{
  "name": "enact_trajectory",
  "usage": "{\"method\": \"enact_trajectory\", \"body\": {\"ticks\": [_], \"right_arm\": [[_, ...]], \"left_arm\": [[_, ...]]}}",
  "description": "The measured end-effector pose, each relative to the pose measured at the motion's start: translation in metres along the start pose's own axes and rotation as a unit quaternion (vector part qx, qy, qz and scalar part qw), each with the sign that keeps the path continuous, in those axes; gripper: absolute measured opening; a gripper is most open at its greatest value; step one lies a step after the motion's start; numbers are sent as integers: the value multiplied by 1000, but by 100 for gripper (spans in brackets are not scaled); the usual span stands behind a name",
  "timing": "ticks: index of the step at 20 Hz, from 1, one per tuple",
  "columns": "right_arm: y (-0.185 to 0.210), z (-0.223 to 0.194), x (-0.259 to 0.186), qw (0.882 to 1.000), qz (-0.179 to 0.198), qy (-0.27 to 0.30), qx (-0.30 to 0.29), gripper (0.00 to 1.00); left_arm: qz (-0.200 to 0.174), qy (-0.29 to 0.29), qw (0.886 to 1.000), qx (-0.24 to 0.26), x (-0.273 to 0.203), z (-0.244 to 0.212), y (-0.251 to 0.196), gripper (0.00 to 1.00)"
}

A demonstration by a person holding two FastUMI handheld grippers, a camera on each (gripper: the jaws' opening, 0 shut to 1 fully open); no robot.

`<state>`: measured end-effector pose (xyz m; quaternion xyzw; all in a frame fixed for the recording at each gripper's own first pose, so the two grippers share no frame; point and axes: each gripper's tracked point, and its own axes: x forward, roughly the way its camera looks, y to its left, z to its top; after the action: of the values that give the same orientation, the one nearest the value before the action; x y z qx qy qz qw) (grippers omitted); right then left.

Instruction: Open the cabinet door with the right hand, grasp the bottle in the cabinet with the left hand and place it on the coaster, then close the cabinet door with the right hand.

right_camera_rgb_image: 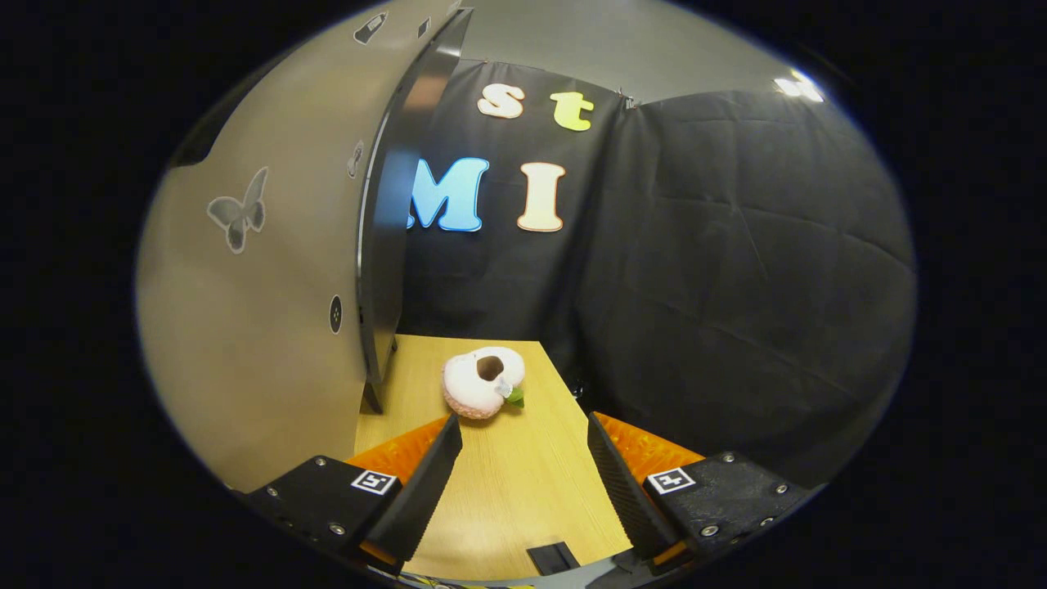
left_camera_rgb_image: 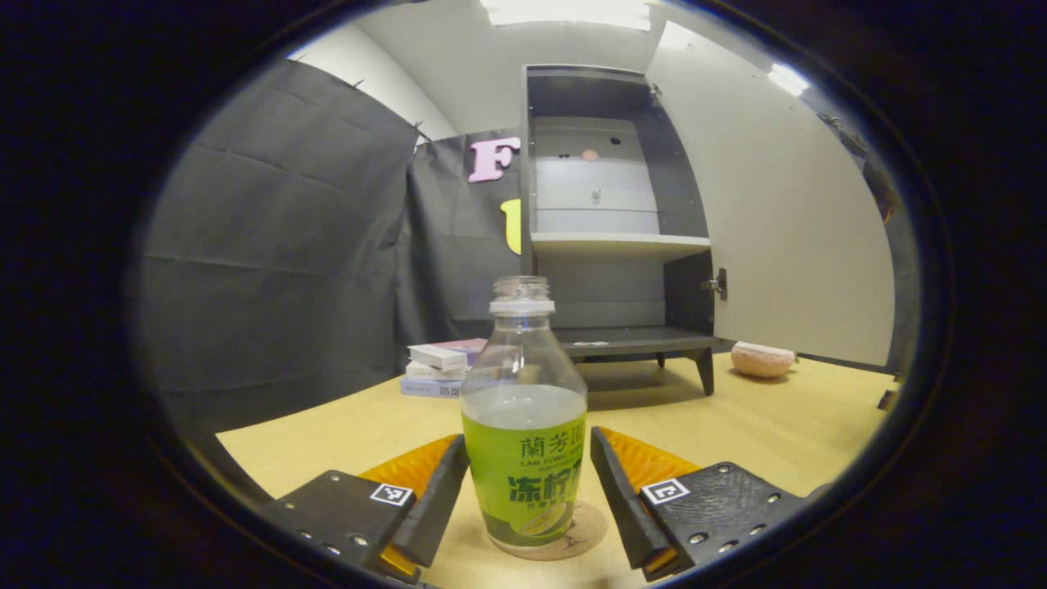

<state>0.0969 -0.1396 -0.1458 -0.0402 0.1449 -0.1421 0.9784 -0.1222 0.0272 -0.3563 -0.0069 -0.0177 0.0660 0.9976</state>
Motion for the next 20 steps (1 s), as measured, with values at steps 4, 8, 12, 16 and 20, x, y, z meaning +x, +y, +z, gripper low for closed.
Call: {"method": "enact_trajectory", "body": {"ticks": [4, 8, 12, 16, 20], "right_arm": [[-4, -8, 0, 1000, 4, 5, -1, 95], [-6, -16, 3, 1000, 8, 19, 15, 95], [-5, -17, 3, 1000, 16, 18, 17, 95], [0, -5, 2, 999, 33, 4, 38, 95], [3, 9, 0, 996, 51, -4, 80, 95]], "left_arm": [[-1, -10, 1000, 13, -4, 16, -1, 85], [6, -4, 1000, 2, -3, 27, 7, 85], [8, -19, 1000, 13, -4, 69, 9, 85], [0, -44, 999, 31, -7, 122, 6, 85], [-20, -39, 999, 27, -8, 164, -7, 89]]}}
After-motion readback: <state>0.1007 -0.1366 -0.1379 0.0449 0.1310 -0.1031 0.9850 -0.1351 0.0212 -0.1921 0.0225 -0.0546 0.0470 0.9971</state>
